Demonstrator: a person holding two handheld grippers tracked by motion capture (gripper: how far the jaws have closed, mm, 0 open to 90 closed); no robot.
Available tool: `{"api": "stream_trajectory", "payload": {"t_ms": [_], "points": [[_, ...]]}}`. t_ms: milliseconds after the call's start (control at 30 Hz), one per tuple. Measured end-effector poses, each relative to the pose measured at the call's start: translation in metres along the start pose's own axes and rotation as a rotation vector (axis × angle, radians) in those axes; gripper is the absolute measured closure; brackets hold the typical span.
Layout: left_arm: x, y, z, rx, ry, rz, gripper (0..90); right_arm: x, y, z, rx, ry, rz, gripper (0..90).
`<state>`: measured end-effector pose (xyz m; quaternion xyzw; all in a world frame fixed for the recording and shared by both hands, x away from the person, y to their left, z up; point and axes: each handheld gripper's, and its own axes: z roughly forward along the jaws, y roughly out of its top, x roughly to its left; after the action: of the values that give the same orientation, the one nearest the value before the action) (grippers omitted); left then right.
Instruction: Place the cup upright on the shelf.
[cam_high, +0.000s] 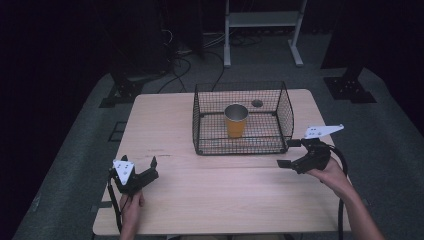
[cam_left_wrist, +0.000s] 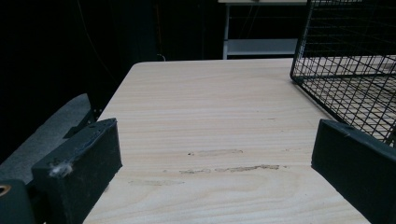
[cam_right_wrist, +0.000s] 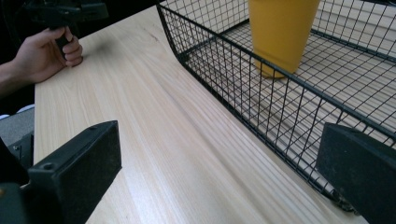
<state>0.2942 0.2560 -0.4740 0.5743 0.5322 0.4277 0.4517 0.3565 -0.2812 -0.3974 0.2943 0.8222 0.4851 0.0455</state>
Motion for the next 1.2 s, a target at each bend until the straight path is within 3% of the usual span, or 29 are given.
{"api": "stream_trajectory", "payload": {"t_ms": [767, 1200], "points": [[0.0, 0.0, -0.001, -0.004, -0.005, 0.005, 0.8, 0.009, -0.035, 0.007, -0.013, 0.019, 0.047, 0.0], [-0.001, 0.0, -0.001, -0.003, -0.003, 0.008, 0.8, 0.014, -0.058, 0.002, -0.054, -0.03, 0.067, 0.0]]}}
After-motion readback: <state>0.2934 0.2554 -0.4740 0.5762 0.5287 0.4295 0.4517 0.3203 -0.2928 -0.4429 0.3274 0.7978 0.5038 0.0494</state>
